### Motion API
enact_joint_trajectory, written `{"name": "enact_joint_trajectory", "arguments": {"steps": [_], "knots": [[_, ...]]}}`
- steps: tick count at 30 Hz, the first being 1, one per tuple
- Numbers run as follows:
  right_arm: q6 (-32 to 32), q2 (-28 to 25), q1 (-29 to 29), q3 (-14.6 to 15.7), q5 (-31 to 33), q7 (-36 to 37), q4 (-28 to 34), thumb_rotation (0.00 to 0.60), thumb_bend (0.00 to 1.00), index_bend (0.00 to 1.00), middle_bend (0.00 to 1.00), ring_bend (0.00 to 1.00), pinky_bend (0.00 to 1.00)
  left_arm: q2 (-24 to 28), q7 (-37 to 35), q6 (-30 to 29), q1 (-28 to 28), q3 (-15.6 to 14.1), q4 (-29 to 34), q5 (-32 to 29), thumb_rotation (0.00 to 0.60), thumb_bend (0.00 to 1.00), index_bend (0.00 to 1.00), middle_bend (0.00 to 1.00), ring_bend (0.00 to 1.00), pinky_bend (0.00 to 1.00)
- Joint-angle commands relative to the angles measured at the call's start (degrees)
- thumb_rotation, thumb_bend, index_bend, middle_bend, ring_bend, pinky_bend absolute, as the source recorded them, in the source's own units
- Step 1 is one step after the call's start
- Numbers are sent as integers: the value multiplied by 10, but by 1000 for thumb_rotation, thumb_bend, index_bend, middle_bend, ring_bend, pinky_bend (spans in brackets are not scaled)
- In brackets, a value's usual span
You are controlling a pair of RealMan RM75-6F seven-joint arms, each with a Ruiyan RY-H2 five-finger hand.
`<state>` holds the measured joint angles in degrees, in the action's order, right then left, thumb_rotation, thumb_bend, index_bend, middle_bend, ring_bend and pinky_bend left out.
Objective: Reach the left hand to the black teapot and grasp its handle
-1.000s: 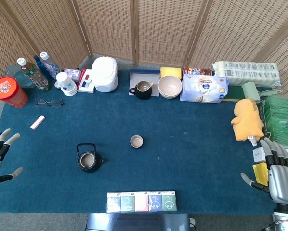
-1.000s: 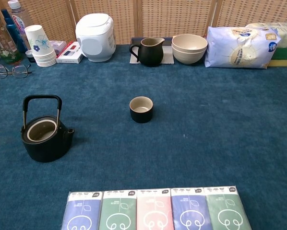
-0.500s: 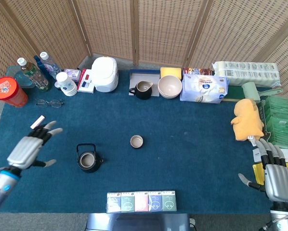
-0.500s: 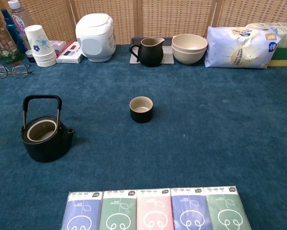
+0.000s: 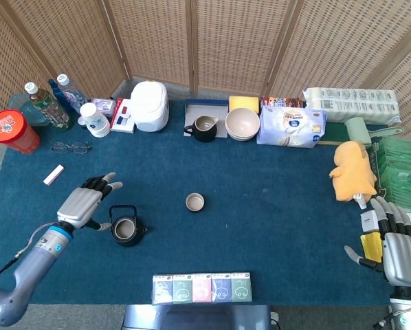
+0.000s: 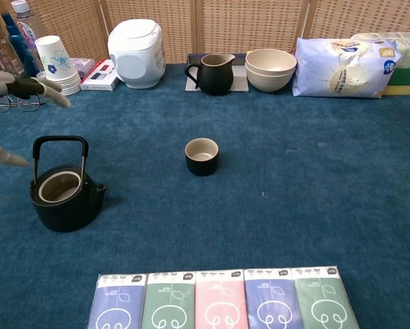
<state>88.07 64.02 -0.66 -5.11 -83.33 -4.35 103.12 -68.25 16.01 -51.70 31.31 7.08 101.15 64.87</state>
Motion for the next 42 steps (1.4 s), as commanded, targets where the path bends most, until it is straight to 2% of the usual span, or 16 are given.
{"name": "enact_joint_trajectory", "arguments": {"steps": [1, 9, 12, 16, 18, 23, 30, 33, 37, 42], "knots": [[-3, 0, -1, 1, -2, 2, -1, 505, 0, 0, 0, 0, 0, -23, 24, 8, 18, -2, -4, -26, 600, 15, 140, 0, 0, 57], [4, 0, 0, 7, -20, 8, 1, 528, 0, 0, 0, 0, 0, -54, 86, 6, 52, -3, -6, -100, 600, 48, 153, 8, 31, 83], [1, -1, 0, 5, -14, 10, -1, 528, 0, 0, 0, 0, 0, -62, 105, 3, 65, -3, -8, -128, 600, 67, 181, 101, 82, 133], [-1, -2, -1, 4, -10, 12, -2, 529, 0, 0, 0, 0, 0, -65, 111, -8, 73, -2, -4, -143, 600, 118, 310, 262, 225, 327], [-3, -2, -2, 4, -8, 12, -2, 529, 0, 0, 0, 0, 0, -67, 123, -15, 77, -6, -5, -147, 600, 138, 359, 310, 292, 406], [-5, -2, -2, 3, -5, 13, -2, 529, 0, 0, 0, 0, 0, -74, 138, -30, 84, -12, -3, -162, 600, 199, 465, 400, 392, 476], [-7, -3, -3, 4, -4, 14, -1, 530, 0, 0, 0, 0, 0, -76, 156, -44, 88, -25, -5, -162, 600, 343, 638, 631, 596, 645], [-8, -3, -3, 5, -5, 12, 0, 528, 0, 0, 0, 0, 0, -76, 157, -44, 91, -28, -4, -162, 600, 441, 671, 670, 643, 753], [-9, -3, -3, 5, -3, 11, 0, 528, 0, 0, 0, 0, 0, -82, 157, -48, 93, -32, -10, -153, 600, 522, 740, 749, 710, 856], [-11, -3, -4, 5, -1, 9, 1, 528, 0, 0, 0, 0, 0, -87, 139, -61, 87, -32, -16, -122, 600, 545, 764, 801, 757, 909]]}}
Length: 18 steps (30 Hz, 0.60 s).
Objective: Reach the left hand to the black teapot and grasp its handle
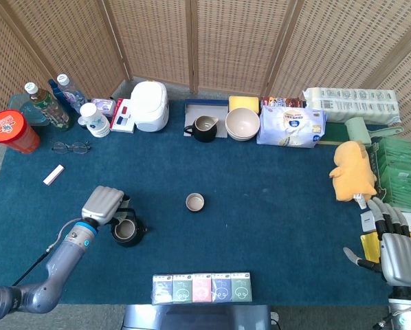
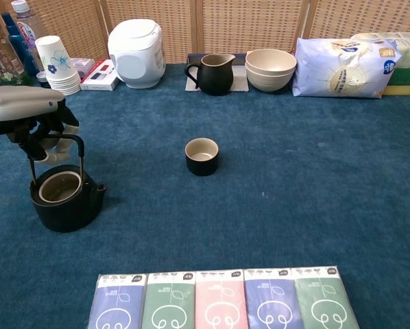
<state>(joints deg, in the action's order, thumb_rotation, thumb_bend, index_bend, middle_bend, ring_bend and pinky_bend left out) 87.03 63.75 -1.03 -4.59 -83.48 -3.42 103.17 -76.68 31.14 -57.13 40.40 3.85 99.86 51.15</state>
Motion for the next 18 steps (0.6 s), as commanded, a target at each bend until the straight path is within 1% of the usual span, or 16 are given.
{"name": "enact_joint_trajectory", "arguments": {"steps": [1, 7, 10, 13, 18], "knots": [[0, 0, 0, 0, 0, -1, 0, 528, 0, 0, 0, 0, 0, -3, -18, -8, -5, 1, -3, 21, 600, 548, 764, 804, 760, 915], [-2, 0, 0, 0, 3, -4, 2, 528, 0, 0, 0, 0, 0, 12, -87, -22, -19, 10, -1, 94, 600, 555, 769, 812, 768, 930], [-2, 0, 0, 0, 5, -5, 2, 528, 0, 0, 0, 0, 0, 22, -102, -28, -23, 13, 7, 114, 600, 554, 779, 827, 779, 938], [-3, -1, 0, 0, 5, -5, 3, 529, 0, 0, 0, 0, 0, 33, -110, -32, -24, 19, 19, 123, 600, 551, 782, 832, 784, 943], [-4, -2, -1, 1, 6, -6, 5, 529, 0, 0, 0, 0, 0, 49, -113, -42, -19, 43, 40, 121, 600, 549, 784, 833, 785, 943]]}}
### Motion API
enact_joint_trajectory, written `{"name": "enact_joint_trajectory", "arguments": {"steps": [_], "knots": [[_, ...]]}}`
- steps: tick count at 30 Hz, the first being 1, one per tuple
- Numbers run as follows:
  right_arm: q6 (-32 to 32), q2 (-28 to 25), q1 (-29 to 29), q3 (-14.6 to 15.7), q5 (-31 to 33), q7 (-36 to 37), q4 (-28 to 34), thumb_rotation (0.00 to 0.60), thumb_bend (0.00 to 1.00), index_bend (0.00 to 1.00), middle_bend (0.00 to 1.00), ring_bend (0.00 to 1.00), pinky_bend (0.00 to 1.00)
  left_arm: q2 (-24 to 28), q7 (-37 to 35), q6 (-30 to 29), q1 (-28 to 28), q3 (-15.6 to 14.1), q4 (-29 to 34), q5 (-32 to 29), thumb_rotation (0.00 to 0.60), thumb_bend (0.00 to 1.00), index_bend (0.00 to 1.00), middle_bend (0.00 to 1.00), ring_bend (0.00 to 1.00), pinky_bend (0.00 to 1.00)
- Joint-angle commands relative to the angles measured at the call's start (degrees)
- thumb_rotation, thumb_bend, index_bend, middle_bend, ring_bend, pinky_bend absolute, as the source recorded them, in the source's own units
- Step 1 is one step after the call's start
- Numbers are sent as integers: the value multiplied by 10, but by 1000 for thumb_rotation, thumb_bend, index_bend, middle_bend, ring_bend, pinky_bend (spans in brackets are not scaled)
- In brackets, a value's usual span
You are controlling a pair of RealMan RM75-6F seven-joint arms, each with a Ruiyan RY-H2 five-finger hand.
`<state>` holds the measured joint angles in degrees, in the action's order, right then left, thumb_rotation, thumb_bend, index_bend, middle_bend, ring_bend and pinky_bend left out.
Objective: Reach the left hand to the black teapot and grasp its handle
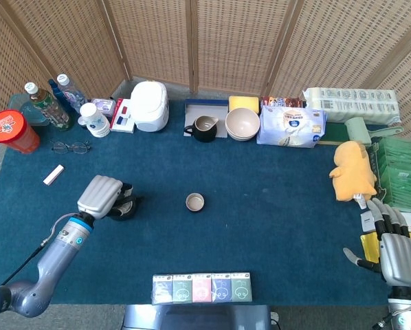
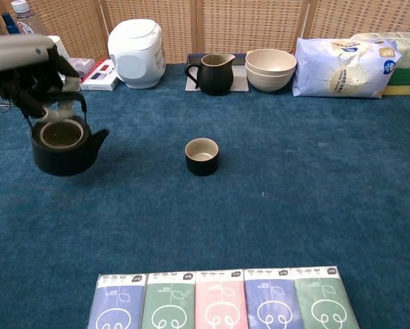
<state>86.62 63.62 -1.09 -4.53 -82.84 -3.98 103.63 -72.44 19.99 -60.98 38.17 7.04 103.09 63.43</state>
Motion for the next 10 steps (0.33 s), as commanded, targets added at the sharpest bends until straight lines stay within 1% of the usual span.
{"name": "enact_joint_trajectory", "arguments": {"steps": [1, 7, 10], "knots": [[0, 0, 0, 1, -1, -1, 1, 530, 0, 0, 0, 0, 0, 9, 0, -4, 7, 18, 9, -4, 600, 548, 784, 833, 785, 943], [-2, -2, 0, -1, 4, 2, 0, 529, 0, 0, 0, 0, 0, 13, 15, -4, 28, 45, 14, -12, 600, 534, 784, 833, 783, 943], [-3, -4, -1, -3, 7, 7, -1, 528, 0, 0, 0, 0, 0, 16, 40, -1, 44, 58, 23, -24, 600, 517, 784, 833, 781, 943]]}}
